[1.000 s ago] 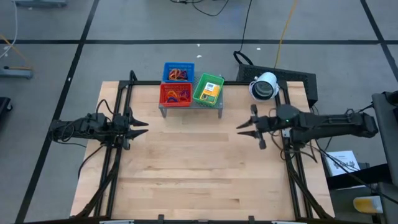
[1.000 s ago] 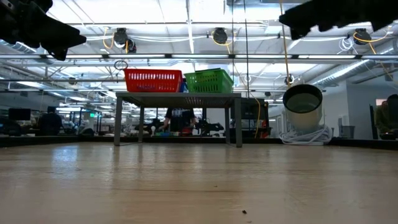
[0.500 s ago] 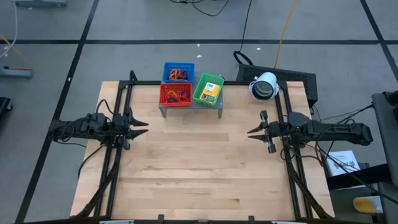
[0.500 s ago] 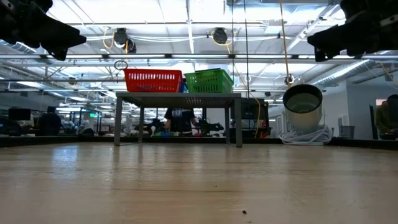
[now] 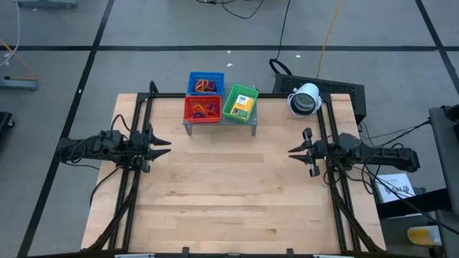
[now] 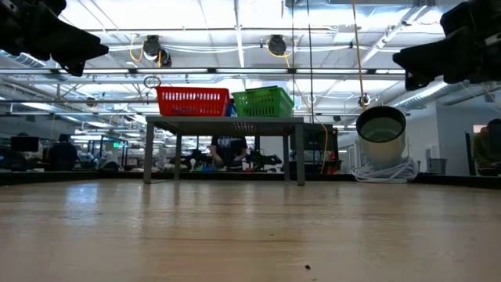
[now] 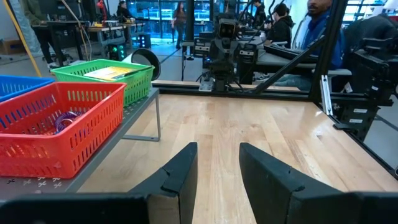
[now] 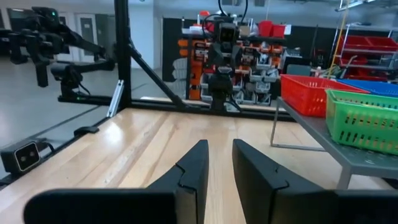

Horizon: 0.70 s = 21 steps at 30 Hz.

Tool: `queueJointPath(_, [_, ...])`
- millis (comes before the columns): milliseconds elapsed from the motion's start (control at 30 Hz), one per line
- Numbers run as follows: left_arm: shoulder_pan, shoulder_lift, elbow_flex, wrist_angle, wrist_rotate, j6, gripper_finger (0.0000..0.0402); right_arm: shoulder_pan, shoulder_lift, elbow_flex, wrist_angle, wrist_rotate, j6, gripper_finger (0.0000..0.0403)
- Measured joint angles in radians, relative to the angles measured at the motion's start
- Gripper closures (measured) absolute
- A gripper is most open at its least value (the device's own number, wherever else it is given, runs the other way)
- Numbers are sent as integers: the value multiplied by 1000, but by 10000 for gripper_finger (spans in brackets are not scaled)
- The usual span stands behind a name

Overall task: Pick & Place Office Desk Supplies
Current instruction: Return to Home Position

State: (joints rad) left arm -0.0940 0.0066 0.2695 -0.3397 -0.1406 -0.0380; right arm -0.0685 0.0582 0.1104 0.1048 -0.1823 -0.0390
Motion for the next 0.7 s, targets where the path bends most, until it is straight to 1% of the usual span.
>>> queueJointPath(200, [0, 0, 0, 0, 0, 0, 273, 0, -58, -39, 1, 0, 0, 342])
queueJointPath(700, [0, 0, 0, 0, 0, 0, 273, 0, -54, -49, -29, 0, -2, 342])
